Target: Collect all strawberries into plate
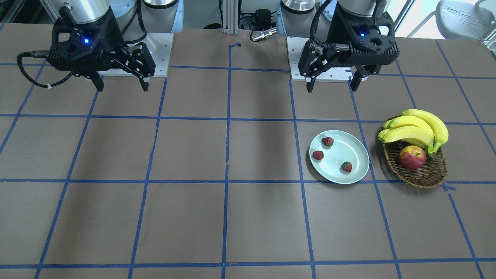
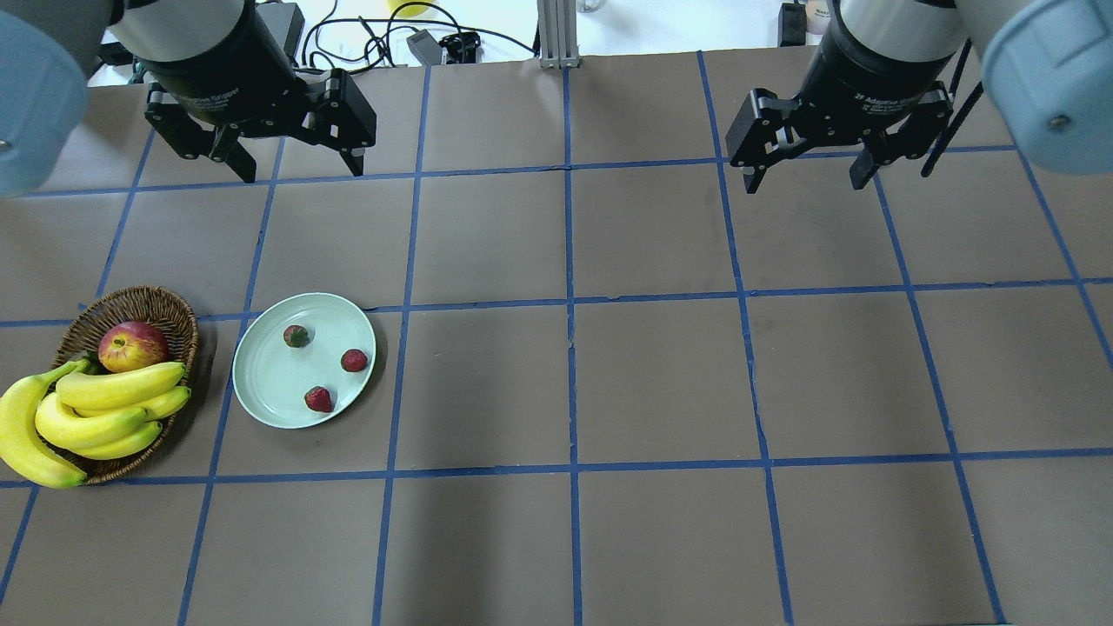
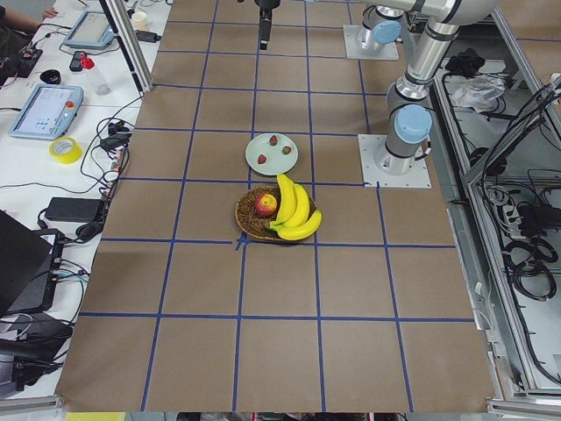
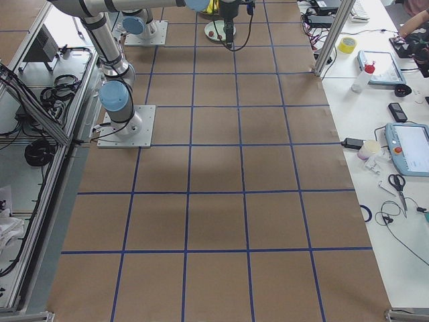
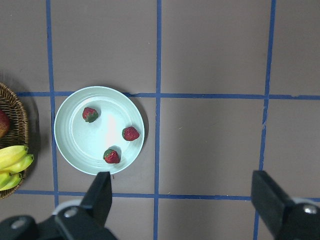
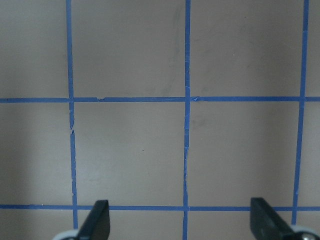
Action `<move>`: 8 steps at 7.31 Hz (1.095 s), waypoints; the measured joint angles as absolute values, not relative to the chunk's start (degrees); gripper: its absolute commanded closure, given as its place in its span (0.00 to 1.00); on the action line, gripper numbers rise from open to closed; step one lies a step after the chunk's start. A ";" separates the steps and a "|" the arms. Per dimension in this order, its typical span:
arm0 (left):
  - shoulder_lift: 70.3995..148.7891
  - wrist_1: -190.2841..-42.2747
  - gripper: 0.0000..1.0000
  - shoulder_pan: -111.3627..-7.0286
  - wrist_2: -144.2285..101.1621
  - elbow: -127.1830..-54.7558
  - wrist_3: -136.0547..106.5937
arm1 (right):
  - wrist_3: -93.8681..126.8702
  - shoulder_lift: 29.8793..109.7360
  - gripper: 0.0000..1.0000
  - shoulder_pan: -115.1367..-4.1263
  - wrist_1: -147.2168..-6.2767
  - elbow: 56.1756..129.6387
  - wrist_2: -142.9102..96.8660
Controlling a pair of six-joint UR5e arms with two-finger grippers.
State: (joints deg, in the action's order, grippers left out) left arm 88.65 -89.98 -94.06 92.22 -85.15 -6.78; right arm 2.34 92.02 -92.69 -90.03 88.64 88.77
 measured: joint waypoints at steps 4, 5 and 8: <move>88.47 -91.35 0.00 -93.49 92.46 -85.59 -6.21 | 2.37 92.02 0.00 -92.64 -89.75 88.65 88.77; 88.49 -91.31 0.00 -93.50 92.35 -85.60 -6.15 | 2.37 92.02 0.00 -92.64 -89.72 88.66 88.77; 88.58 -91.24 0.00 -93.24 91.60 -85.61 -6.05 | 2.37 92.02 0.00 -92.64 -89.65 88.68 88.77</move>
State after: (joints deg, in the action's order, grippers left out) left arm 88.58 -91.24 -93.24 91.60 -85.61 -6.05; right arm 2.37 92.02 -92.64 -89.65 88.68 88.77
